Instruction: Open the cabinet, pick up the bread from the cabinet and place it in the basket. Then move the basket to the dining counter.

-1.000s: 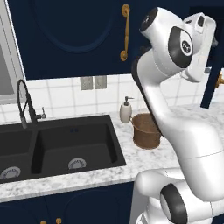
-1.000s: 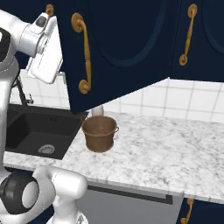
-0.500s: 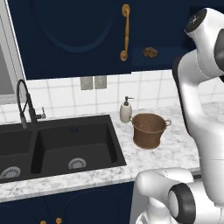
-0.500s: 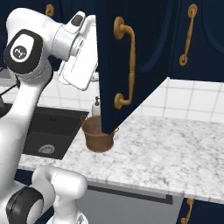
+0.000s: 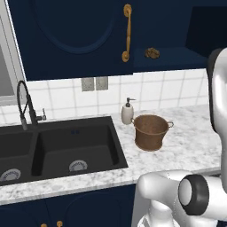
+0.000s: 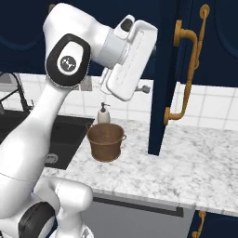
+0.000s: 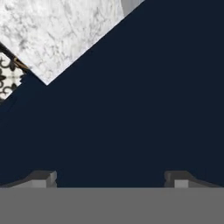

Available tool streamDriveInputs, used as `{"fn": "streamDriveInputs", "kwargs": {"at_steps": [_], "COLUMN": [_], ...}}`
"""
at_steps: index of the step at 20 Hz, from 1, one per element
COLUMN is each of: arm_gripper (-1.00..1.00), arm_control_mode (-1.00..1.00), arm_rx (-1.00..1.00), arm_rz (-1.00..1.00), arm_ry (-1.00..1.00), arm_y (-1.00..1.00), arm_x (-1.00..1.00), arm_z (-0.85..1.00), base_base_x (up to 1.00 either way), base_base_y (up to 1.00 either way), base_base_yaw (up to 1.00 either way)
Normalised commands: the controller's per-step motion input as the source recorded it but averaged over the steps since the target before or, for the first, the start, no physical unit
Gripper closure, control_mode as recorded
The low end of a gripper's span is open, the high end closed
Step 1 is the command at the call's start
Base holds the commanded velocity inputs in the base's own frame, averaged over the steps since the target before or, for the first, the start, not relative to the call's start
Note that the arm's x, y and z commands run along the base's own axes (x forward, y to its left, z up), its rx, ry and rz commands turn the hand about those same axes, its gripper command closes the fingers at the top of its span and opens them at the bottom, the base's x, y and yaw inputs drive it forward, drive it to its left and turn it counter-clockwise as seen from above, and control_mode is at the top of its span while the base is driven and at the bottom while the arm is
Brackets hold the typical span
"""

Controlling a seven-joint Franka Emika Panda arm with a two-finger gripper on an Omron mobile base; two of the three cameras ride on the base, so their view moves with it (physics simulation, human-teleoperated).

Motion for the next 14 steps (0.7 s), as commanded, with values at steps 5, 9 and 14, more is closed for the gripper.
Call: {"fn": "streamDriveInputs", "kwargs": {"at_steps": [5, 9, 14], "arm_gripper": [-1.0, -1.0, -1.0], "arm_control_mode": [-1.0, -1.0, -1.0], "arm_rx": [0.02, 0.21, 0.5], "arm_rz": [0.0, -0.06, -0.11], "arm_ry": [-0.08, -0.03, -0.05], "arm_y": [0.78, 1.0, 0.85], "arm_x": [0.11, 0.63, 0.8], "arm_z": [-0.31, -0.82, -1.0], "base_base_x": [0.0, 0.0, 0.0], "base_base_y": [0.0, 0.0, 0.0], "base_base_yaw": [0.0, 0.0, 0.0]}}
